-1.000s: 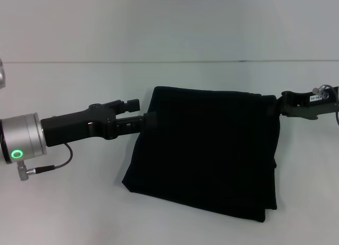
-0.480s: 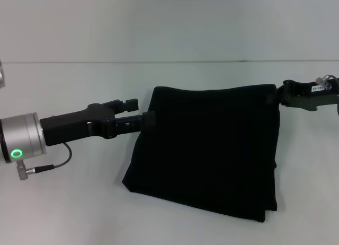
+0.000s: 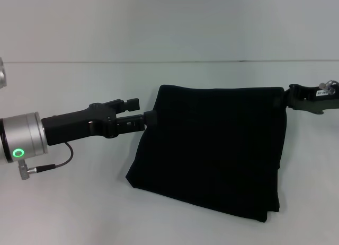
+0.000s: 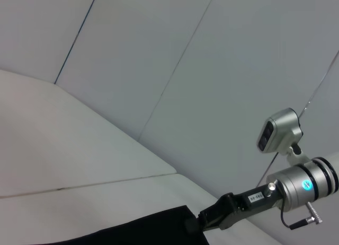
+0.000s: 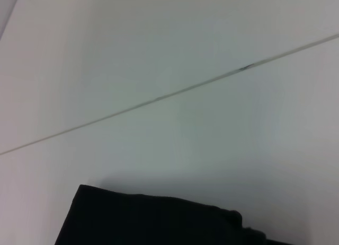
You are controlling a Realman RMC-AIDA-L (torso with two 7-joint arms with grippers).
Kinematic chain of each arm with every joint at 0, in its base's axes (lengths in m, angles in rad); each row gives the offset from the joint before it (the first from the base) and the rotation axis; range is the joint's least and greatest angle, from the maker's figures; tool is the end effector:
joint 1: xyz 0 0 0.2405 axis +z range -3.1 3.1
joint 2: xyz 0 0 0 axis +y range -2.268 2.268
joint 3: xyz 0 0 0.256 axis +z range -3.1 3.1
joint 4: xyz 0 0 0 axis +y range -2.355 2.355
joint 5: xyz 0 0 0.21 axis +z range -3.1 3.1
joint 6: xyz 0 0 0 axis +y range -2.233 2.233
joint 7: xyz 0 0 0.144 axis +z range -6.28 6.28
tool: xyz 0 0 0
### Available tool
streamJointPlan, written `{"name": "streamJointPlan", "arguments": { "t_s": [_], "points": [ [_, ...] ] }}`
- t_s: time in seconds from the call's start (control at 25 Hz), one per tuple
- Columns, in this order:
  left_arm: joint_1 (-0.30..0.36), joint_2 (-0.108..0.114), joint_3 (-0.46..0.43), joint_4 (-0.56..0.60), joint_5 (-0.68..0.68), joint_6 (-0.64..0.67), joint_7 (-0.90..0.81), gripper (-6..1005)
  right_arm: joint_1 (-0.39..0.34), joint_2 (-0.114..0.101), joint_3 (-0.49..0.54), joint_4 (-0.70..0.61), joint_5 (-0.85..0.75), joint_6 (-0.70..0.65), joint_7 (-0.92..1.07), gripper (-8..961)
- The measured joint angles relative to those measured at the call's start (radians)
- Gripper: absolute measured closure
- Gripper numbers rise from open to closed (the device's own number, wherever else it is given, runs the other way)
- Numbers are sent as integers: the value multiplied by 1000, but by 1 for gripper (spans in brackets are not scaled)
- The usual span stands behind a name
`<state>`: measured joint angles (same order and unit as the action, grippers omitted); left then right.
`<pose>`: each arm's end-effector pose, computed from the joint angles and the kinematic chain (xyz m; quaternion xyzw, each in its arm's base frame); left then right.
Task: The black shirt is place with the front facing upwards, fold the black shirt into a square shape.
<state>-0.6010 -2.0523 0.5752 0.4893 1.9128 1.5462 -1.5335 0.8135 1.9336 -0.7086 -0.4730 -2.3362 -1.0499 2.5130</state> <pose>-0.2497 0.3473 0.0017 -0.8775 -0.3229 -0.3356 0.1143 0.2720 0.4359 0.0283 -0.7243 0.6342 0.1336 0.2351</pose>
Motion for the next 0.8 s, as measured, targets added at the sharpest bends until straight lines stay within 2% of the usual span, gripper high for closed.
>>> {"name": "streamJointPlan", "arguments": {
  "t_s": [0.36,0.72,0.8],
  "points": [
    [0,-2,0,0,0,-16,-5,109,-4,12,0,21,-1,56,-8,851],
    [4,-2,-5,-1,-3,-29,-11,109,-65,15,42,2,30,68,-116,811],
    [5,-3,-6,-2,-3,-33,-22,109,-94,15,72,-10,77,58,-177,719]
  ]
}}
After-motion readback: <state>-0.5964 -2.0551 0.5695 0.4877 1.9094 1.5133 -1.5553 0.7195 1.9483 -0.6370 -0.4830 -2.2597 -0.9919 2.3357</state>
